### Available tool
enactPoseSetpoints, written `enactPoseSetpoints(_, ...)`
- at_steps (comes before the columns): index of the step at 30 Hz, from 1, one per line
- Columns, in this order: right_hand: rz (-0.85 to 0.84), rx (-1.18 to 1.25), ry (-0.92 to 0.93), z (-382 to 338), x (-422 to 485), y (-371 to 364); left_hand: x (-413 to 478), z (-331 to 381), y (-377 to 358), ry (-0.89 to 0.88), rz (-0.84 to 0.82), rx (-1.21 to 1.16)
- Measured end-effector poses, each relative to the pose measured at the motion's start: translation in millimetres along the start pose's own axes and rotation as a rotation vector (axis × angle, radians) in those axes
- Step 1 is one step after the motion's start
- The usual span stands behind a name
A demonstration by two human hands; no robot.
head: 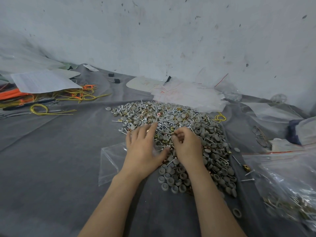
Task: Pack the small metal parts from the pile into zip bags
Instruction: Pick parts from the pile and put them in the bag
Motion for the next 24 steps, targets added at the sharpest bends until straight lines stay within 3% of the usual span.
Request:
enactPoseSetpoints(3,-0.121,0.301,0.001,3,5,7,5,29,-2,-0.129,0.051,-0.184)
enactPoseSetpoints(9,-0.372,0.537,-0.067,24,5,8,4,42,-26,0.001,0.035,-0.490)
enactPoseSetpoints(15,-0.339,0.589,-0.178,33,5,1,1,27,-32,0.155,0.051,-0.669)
enactPoseSetpoints(24,-0.414,0.759,-0.126,23,1,-5,-1,20,-26,0.190,0.124,-0.706)
Point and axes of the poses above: each hand's wrist, its own x-axis towards the middle knuckle, its own y-axis out of the back of the hand, z = x × y, the point moved 7 cm from there along x, towards the middle knuckle, and after that the axes turned 9 degrees about -x, right-handed, at the moved point
